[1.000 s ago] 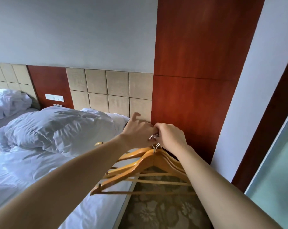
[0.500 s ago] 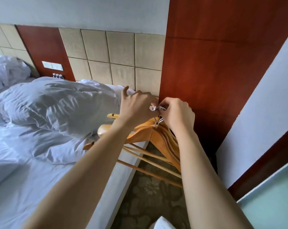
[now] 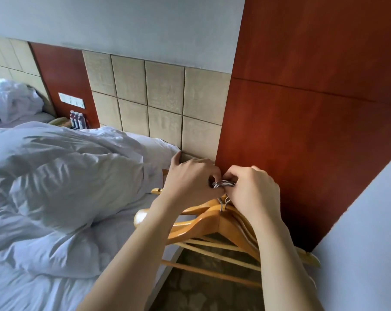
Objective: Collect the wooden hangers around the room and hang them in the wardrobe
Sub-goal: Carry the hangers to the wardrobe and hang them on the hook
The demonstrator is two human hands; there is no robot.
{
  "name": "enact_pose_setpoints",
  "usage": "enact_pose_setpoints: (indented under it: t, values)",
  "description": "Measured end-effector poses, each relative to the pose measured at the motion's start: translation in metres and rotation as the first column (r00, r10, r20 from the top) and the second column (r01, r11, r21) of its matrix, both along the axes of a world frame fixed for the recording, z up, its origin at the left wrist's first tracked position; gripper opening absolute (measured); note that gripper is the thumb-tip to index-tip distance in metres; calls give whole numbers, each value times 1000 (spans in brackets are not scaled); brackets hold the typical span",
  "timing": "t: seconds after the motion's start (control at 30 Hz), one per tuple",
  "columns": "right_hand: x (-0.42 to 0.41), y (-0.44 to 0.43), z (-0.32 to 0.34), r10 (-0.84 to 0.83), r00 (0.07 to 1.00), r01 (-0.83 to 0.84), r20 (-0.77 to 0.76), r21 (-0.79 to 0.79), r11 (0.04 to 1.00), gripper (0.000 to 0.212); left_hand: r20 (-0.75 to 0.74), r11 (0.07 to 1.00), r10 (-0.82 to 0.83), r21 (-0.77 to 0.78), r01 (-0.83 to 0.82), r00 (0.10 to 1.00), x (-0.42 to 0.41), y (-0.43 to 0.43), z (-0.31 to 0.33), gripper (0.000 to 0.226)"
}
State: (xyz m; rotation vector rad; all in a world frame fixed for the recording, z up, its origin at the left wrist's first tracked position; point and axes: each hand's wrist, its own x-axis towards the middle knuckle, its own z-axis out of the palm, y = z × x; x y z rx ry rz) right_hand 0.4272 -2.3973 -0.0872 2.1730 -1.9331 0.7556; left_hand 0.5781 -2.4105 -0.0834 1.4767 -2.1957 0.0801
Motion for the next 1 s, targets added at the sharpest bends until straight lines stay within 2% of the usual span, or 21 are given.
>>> enact_pose_setpoints:
  t: [0.17,0.5,0.67,0.83,0.9,0.97,1.0]
  values:
    - [-20,-62,-8,-19,1000,20,-15,60,998,16,91,999,-10,35,7,996,-21,-64,-5,24]
    - [-39,-191,-24,23,991,-44,129,159,986,14,69,997,75,-31,-73,995,-35,-195,-29,24]
    - [-24,-264,-27,75,983,-112,166,227,967,10,69,995,63,73,-68,996,-20,-272,-39,26]
    - [5,-330,-30,33,993,-57,112,212,976,13,110,981,-65,191,43,992,15,-346,-39,28]
    - [12,-350,-29,64,994,-81,89,204,976,14,11,935,-187,310,174,982,29,-374,-42,33]
    - [15,-363,-26,95,994,-106,62,212,972,15,-199,792,-330,473,386,923,48,-401,-52,51]
    - [13,-370,-26,98,994,-106,45,216,971,15,-312,721,-340,519,459,887,59,-412,-57,62]
